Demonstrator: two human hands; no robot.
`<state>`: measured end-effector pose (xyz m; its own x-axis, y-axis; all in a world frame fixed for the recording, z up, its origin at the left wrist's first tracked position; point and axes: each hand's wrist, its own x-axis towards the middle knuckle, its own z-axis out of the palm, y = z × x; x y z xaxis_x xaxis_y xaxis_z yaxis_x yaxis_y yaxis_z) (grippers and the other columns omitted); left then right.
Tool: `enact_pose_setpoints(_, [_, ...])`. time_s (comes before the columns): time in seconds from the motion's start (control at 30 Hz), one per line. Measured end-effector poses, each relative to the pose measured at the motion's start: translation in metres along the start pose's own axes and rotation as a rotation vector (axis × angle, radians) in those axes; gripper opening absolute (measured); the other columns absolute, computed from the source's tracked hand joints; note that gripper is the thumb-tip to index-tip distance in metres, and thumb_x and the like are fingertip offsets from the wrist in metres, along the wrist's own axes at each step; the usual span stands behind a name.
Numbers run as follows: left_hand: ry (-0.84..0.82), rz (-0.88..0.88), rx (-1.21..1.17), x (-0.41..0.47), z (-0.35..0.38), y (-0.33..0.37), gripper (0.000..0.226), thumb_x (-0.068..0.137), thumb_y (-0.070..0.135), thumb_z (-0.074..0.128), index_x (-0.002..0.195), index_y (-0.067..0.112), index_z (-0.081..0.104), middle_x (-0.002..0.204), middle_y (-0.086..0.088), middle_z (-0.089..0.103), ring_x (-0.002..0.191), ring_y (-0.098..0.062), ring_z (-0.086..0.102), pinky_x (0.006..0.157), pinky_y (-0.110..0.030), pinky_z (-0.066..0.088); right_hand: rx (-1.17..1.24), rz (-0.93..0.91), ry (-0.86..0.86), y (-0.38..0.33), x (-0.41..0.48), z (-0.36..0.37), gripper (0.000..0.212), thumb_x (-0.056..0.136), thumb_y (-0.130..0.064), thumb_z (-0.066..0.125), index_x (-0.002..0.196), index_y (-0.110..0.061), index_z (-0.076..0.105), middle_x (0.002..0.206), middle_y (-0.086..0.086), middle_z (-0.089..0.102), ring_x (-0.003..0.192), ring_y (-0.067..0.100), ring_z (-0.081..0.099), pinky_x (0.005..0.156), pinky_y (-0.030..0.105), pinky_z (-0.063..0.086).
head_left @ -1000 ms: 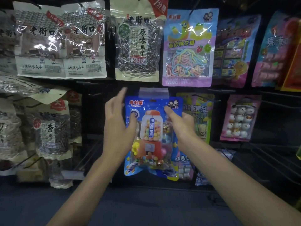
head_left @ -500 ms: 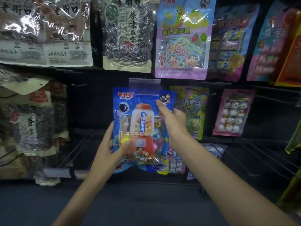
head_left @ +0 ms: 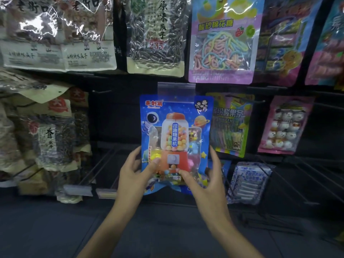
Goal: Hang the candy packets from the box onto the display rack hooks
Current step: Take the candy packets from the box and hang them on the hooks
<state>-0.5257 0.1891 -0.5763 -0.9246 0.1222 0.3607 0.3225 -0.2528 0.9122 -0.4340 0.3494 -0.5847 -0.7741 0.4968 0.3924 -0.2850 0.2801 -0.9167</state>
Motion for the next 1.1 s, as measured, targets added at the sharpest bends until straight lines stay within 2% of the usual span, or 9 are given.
enact_pose_setpoints(0.13, [0.044, 0.021, 0.039, 0.005, 0.016, -0.003, 0.061, 0.096, 0.022, 0.073, 0.148, 0.039, 0.047, 0.086, -0.010, 0.076, 0.058, -0.012, 0.066, 0.049, -0.023, 0.051, -0.009, -0.070, 0.023, -0.004, 0.007, -0.001, 0.090, 0.088, -0.042, 0.081, 0.156, -0.062, 0.024, 0.150, -0.048, 0.032, 0.116, -0.035, 0.042, 0.083, 0.010, 0.049])
enact_pose_setpoints(0.27, [0.074, 0.052, 0.117, 0.018, 0.028, -0.004, 0.061, 0.098, 0.032, 0.072, 0.152, 0.041, 0.045, 0.089, -0.012, 0.076, 0.065, -0.033, 0.070, 0.053, -0.026, 0.055, -0.038, -0.028, 0.017, -0.005, 0.027, -0.003, 0.084, 0.092, -0.040, 0.079, 0.154, -0.063, 0.026, 0.123, -0.063, 0.041, 0.104, -0.037, 0.046, 0.079, 0.004, 0.045])
enact_pose_setpoints(0.4, [0.034, 0.057, 0.163, 0.037, 0.038, -0.005, 0.050, 0.100, 0.035, 0.069, 0.146, 0.046, 0.050, 0.090, -0.012, 0.077, 0.061, -0.034, 0.068, 0.055, -0.034, 0.057, -0.170, -0.009, 0.041, 0.001, 0.052, -0.002, 0.090, 0.092, -0.052, 0.075, 0.158, -0.063, 0.015, 0.100, -0.062, 0.046, 0.088, -0.019, 0.059, 0.080, 0.022, 0.050])
enact_pose_setpoints(0.47, [0.032, 0.063, 0.181, 0.049, 0.041, -0.009, 0.050, 0.101, 0.033, 0.068, 0.147, 0.041, 0.051, 0.094, -0.004, 0.080, 0.068, -0.023, 0.075, 0.058, -0.027, 0.059, -0.206, 0.012, 0.033, 0.005, 0.064, 0.002, 0.090, 0.095, -0.050, 0.074, 0.161, -0.059, 0.014, 0.087, -0.066, 0.041, 0.079, -0.013, 0.059, 0.074, 0.023, 0.047])
enact_pose_setpoints(0.6, [0.021, 0.088, 0.219, 0.077, 0.046, -0.020, 0.043, 0.103, 0.029, 0.066, 0.143, 0.038, 0.056, 0.111, 0.006, 0.079, 0.092, -0.012, 0.078, 0.072, -0.024, 0.063, -0.239, 0.015, 0.063, 0.014, 0.086, 0.011, 0.089, 0.096, -0.050, 0.071, 0.162, -0.057, 0.012, 0.111, -0.037, 0.046, 0.098, 0.000, 0.056, 0.084, 0.033, 0.053])
enact_pose_setpoints(0.7, [0.034, 0.074, 0.232, 0.098, 0.048, -0.031, 0.042, 0.102, 0.029, 0.067, 0.142, 0.039, 0.058, 0.099, 0.005, 0.078, 0.072, -0.007, 0.074, 0.058, -0.020, 0.057, -0.300, 0.049, 0.070, 0.020, 0.101, 0.020, 0.089, 0.098, -0.050, 0.069, 0.163, -0.054, 0.008, 0.104, -0.025, 0.055, 0.093, 0.010, 0.066, 0.082, 0.041, 0.059])
enact_pose_setpoints(0.8, [0.035, 0.059, 0.246, 0.120, 0.048, -0.046, 0.043, 0.101, 0.034, 0.070, 0.141, 0.044, 0.057, 0.099, 0.008, 0.078, 0.082, -0.010, 0.076, 0.076, -0.035, 0.065, -0.362, 0.082, 0.064, 0.027, 0.119, 0.027, 0.090, 0.100, -0.050, 0.065, 0.164, -0.049, 0.002, 0.097, -0.011, 0.061, 0.085, 0.016, 0.065, 0.074, 0.040, 0.058])
enact_pose_setpoints(0.9, [0.010, 0.049, 0.233, 0.136, 0.050, -0.057, 0.039, 0.098, 0.038, 0.072, 0.134, 0.045, 0.060, 0.111, 0.009, 0.079, 0.100, -0.016, 0.077, 0.092, -0.048, 0.062, -0.417, 0.119, 0.039, 0.035, 0.138, 0.033, 0.093, 0.102, -0.049, 0.063, 0.165, -0.046, -0.005, 0.100, -0.006, 0.061, 0.084, 0.019, 0.063, 0.070, 0.037, 0.054])
enact_pose_setpoints(1.1, [0.092, 0.021, 0.319, 0.172, 0.062, -0.077, 0.038, 0.098, 0.034, 0.068, 0.134, 0.042, 0.058, 0.112, 0.008, 0.076, 0.099, -0.018, 0.075, 0.092, -0.053, 0.061, -0.471, 0.137, 0.038, 0.048, 0.172, 0.040, 0.093, 0.103, -0.044, 0.063, 0.165, -0.043, -0.007, 0.107, -0.002, 0.064, 0.089, 0.024, 0.067, 0.077, 0.041, 0.057])
